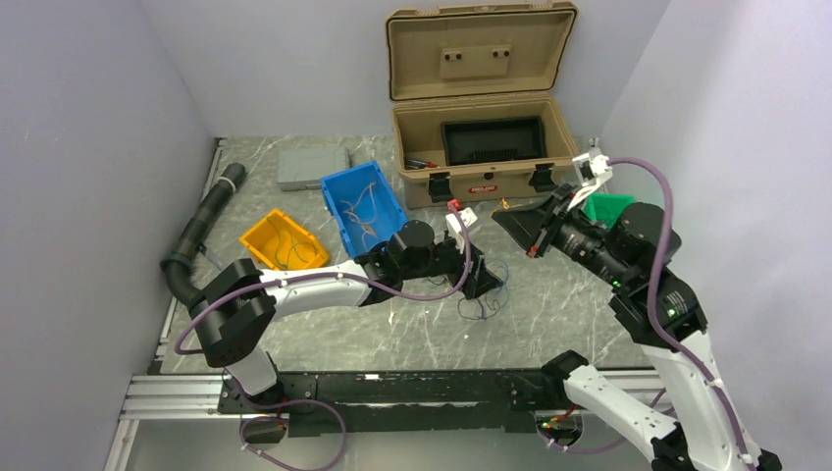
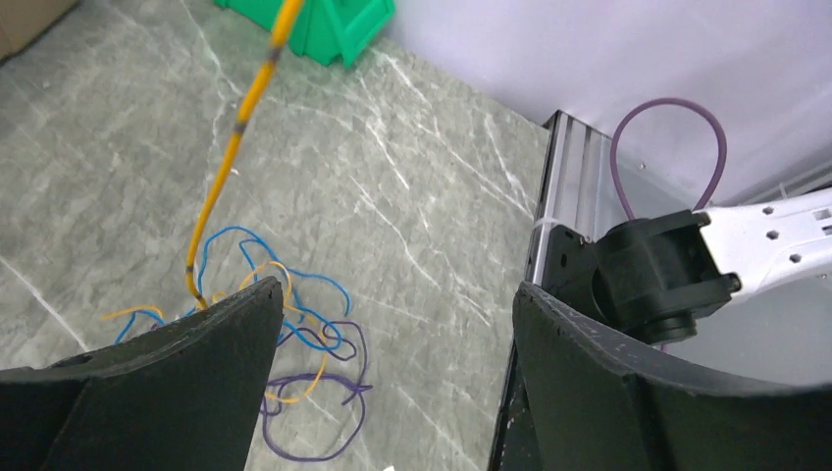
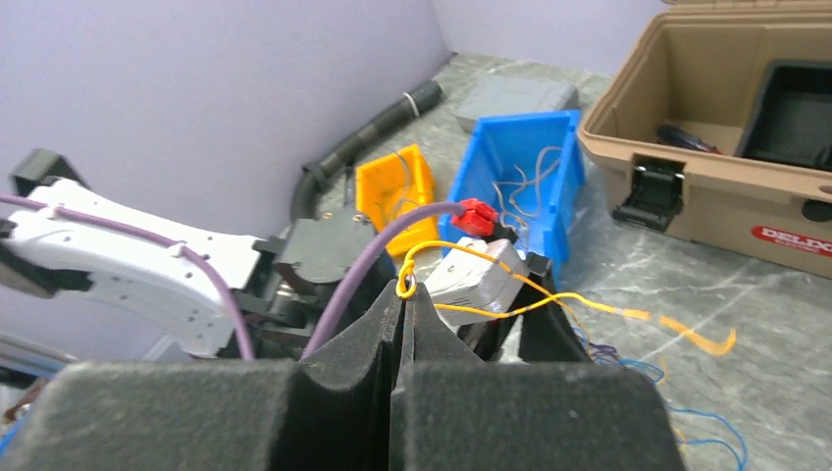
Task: Untangle the cables
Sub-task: Untie the cable.
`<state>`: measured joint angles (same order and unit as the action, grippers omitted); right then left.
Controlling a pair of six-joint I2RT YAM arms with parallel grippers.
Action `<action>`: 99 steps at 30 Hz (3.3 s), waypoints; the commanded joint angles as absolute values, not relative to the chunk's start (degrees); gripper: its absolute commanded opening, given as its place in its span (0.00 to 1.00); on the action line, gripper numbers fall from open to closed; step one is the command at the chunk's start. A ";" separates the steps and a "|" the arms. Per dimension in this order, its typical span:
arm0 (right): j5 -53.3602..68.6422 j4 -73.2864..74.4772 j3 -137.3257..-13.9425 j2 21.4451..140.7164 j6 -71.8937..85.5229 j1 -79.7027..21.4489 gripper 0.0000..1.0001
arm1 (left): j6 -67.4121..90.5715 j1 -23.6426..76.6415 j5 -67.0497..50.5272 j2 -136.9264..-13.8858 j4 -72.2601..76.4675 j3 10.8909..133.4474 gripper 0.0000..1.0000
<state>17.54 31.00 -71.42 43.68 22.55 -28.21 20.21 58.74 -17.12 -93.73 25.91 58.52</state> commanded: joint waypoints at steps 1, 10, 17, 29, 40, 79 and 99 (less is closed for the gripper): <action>20.45 31.50 -76.76 42.95 27.42 -28.15 0.00 | 19.34 59.54 -14.17 -91.84 31.55 61.81 0.88; 21.81 30.17 -85.33 44.86 31.15 -28.12 0.00 | 19.60 60.85 -12.17 -93.93 33.51 62.96 0.80; 22.11 28.16 -94.26 49.03 33.34 -28.09 0.00 | 20.40 61.29 -6.03 -97.56 32.36 61.76 0.61; 2.93 29.66 -110.83 54.89 30.27 -28.16 0.00 | 31.25 61.26 -0.18 -107.92 37.55 52.70 0.40; -9.99 23.90 -111.08 54.88 22.59 -28.19 0.00 | 34.82 61.17 -0.18 -108.63 46.82 44.04 0.44; -9.22 17.33 -93.89 46.27 22.81 -28.21 0.00 | 16.65 55.61 -2.70 -99.72 22.15 71.88 0.00; 6.11 20.25 -52.71 28.77 17.25 -28.17 0.00 | 16.21 52.45 -16.20 -89.59 -9.55 91.73 0.00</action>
